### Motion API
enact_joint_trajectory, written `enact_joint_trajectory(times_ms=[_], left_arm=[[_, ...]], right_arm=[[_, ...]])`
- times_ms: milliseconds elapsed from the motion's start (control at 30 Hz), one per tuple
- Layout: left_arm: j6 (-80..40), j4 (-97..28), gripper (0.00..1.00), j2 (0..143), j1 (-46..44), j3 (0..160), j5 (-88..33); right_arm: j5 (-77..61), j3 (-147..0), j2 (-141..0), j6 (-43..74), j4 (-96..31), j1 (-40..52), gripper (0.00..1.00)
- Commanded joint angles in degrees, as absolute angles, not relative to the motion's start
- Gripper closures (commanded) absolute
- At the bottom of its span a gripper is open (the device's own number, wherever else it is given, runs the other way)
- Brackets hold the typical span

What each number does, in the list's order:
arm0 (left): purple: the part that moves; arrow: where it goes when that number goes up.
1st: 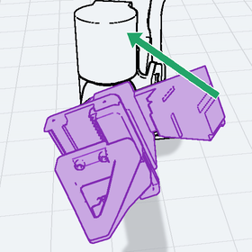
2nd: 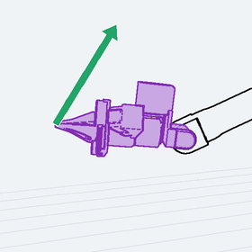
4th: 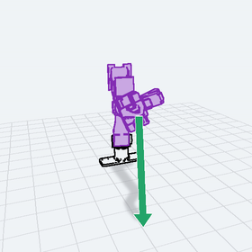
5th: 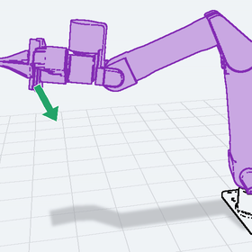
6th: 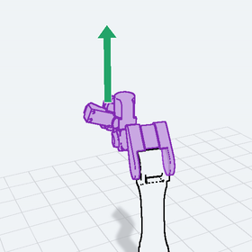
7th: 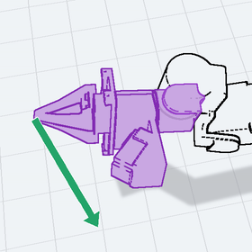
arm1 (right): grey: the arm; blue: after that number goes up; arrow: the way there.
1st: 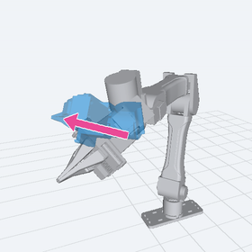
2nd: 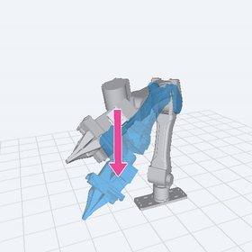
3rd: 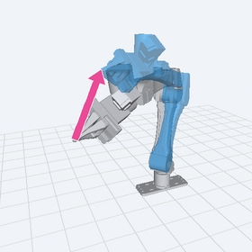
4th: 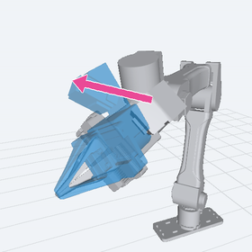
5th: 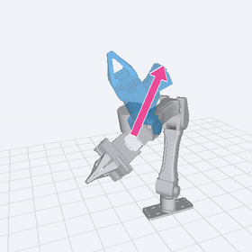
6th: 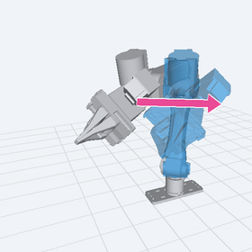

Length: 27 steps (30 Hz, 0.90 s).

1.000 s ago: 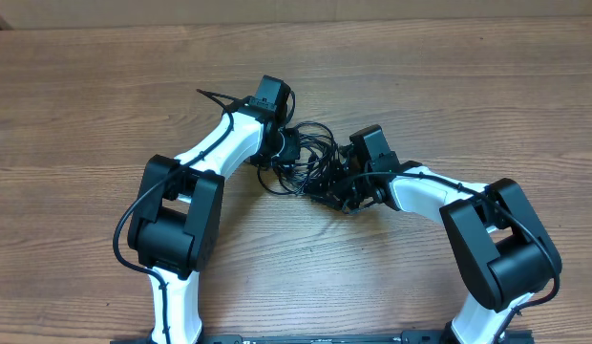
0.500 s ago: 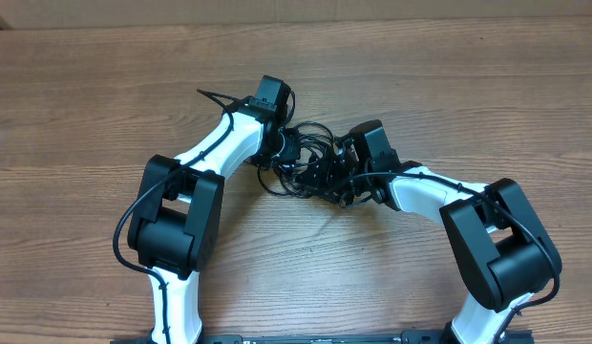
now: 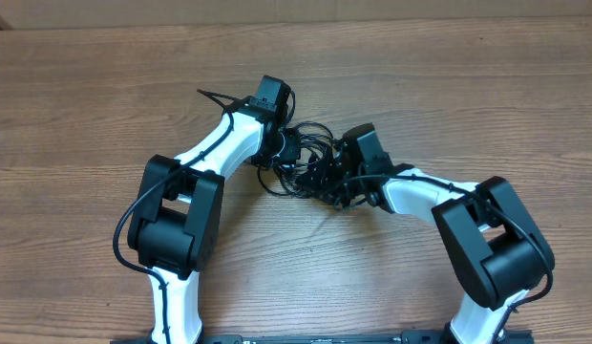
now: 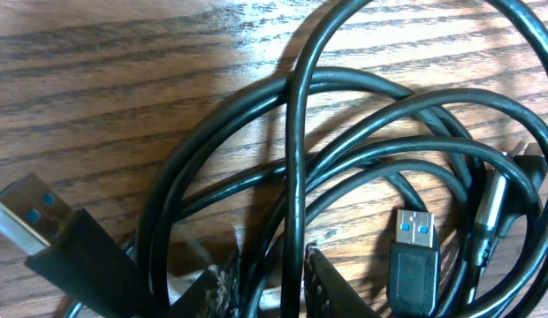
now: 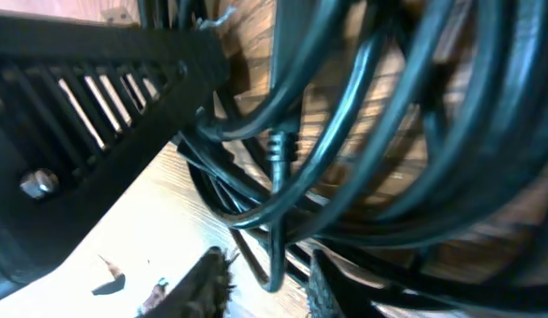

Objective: Untangle cables

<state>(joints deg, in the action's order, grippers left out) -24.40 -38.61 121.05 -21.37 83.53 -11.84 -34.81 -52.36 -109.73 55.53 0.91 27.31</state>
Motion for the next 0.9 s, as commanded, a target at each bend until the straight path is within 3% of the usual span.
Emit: enact_joint_trajectory(times_ms=[0, 167, 867], left_arm=[[-24.0, -39.2, 0.74, 124.8, -21.9, 81.7, -11.6], [-24.0, -39.1, 0.77, 124.8, -21.9, 81.7, -11.6], [-24.0, -38.5, 0.79, 125.0, -21.9, 81.7, -10.3]], right_arm=[[-31.1, -52.1, -110.4, 56.4, 1.3, 28.3, 0.76], [-30.9, -52.1, -110.4, 56.6, 1.5, 28.3, 0.96], [-49.9, -52.1, -110.4, 57.3, -1.4, 29.3, 0.96]])
